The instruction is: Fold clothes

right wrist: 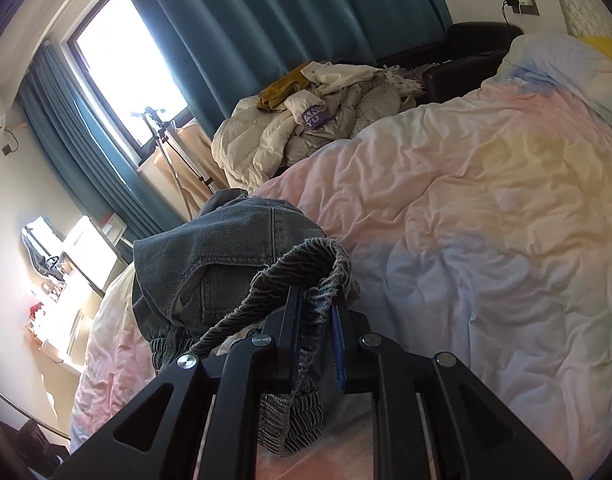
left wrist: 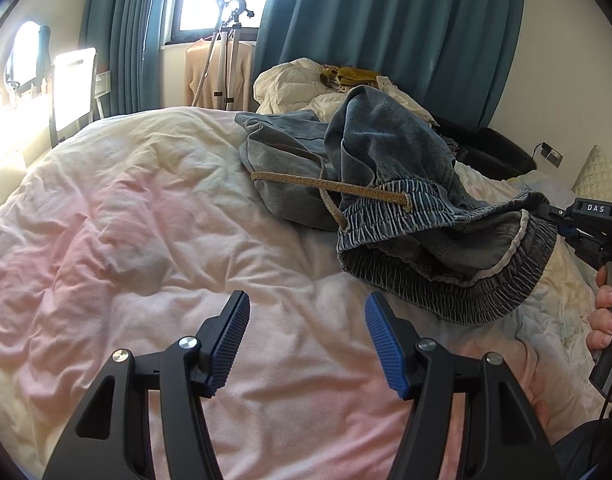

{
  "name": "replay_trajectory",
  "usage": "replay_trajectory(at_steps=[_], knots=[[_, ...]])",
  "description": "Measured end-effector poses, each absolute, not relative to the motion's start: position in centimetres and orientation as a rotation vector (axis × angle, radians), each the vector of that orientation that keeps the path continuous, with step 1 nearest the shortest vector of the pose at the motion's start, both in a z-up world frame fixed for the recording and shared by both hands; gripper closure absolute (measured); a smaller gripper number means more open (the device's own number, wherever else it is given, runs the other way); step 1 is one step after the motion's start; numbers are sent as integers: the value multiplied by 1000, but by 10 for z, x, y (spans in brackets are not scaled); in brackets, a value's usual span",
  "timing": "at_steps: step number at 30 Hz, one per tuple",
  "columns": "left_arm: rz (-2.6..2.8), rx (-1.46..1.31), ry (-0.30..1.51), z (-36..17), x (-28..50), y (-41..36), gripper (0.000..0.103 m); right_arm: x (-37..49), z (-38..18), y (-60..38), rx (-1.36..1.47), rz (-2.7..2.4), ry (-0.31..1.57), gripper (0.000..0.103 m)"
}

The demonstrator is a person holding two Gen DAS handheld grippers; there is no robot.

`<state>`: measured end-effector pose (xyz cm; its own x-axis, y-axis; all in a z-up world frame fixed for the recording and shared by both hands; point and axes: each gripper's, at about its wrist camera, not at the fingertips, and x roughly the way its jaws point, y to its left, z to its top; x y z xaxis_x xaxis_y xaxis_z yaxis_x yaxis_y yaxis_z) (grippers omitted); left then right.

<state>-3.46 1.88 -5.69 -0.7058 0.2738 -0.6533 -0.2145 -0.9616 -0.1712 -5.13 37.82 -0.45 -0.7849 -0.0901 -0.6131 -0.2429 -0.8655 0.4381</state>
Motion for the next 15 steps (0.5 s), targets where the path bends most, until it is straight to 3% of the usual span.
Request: replay_trajectory(at_steps=[3, 7, 12, 15], knots=[[2666, -1048, -107, -56, -33, 23, 41, -46, 0, 373, -996, 2772, 716, 86], [2663, -1047, -98, -55, -30, 25, 41, -26, 13, 375, -915, 2709, 608, 53], [2670, -1054, -105, -55, -29, 23, 41, -13, 29, 366, -835, 2801, 614, 46], [2677, -1055, -114, -55, -30, 21, 41, -27, 18, 342, -1000, 2903, 585, 45]])
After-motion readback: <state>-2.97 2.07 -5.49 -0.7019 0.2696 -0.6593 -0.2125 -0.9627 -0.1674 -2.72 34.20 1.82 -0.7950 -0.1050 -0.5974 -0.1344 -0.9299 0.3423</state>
